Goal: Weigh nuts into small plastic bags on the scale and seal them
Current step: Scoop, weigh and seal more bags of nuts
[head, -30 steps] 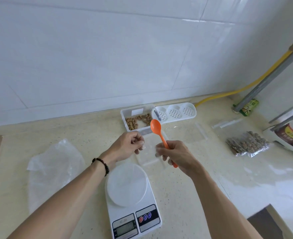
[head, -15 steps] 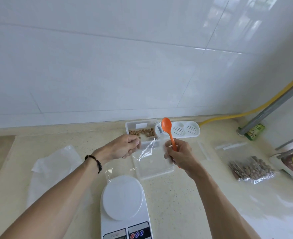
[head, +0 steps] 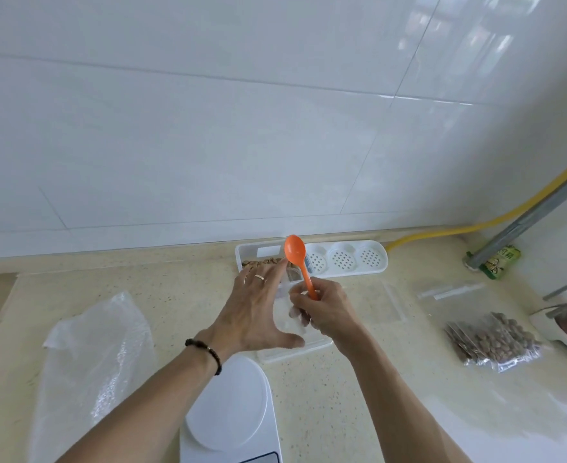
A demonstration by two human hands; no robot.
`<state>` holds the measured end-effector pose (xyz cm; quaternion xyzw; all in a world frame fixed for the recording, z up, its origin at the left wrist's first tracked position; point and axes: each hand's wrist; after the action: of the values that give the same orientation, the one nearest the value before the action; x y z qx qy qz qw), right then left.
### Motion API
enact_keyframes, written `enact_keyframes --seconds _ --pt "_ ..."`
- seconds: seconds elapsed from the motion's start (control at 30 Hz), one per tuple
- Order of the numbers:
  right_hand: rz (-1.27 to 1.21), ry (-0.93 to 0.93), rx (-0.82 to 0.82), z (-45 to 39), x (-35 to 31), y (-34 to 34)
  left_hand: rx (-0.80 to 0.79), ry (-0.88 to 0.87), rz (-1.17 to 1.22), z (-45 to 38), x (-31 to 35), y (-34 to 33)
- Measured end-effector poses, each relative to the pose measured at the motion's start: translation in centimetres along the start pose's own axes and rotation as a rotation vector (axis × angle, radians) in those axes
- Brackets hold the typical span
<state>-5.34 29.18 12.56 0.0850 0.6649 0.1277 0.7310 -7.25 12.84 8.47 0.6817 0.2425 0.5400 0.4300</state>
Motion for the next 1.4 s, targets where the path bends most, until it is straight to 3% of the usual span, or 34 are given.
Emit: enact_keyframes --seconds 0.1,0.3,0.47,0.57,0.73,0.87,0.97,1.03,1.27,1.4 --pt "-0.052 0.009 -0.029 -0.9 0.2 -0.1 0.03 0.019 -0.046 -0.7 -0.5 -0.6" --pt "-0.055 -0.015 -0.032 -3.6 1.4 0.1 0.087 -0.011 0.202 -2.1 -1.6 -0.3" --pt "-0.038 -0.043 -0.033 -5.9 2.5 0.1 0.075 0.056 0.172 -3.8 -3.3 -0.3" --pt "0.092 -0.116 0.03 -7.7 4.0 0.8 0.078 0.122 0.098 -4.4 -5.0 -0.2" --pt "0.583 -0.049 -0.097 -9.9 6.0 1.8 0.048 0.258 0.031 -4.4 -7.9 -0.3" --pt "0.483 0.069 0.141 -10.6 5.8 1.8 0.064 0.336 0.051 -3.9 -9.5 -0.6" --pt "0.252 0.028 0.395 -11.3 5.8 1.3 0.084 0.352 0.053 -3.6 -10.2 -1.0" --pt "0.225 0.017 0.453 -11.8 6.2 0.6 0.094 0.348 0.076 -3.5 -10.5 -1.2" --pt "0.303 0.072 0.076 -12.3 7.3 -1.4 0.093 0.36 0.101 -3.4 -11.3 -1.7" --pt "0.245 -0.032 0.026 -12.6 7.1 -1.0 0.107 0.378 0.084 -3.5 -11.6 -2.0"
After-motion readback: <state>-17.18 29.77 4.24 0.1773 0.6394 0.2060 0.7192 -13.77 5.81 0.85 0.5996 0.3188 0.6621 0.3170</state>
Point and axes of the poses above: each hand's wrist, its own z-axis away from the middle knuckle, its own y-axis out of the back of the hand, x = y × z, and after that the axes turned 10 degrees about y, right-handed
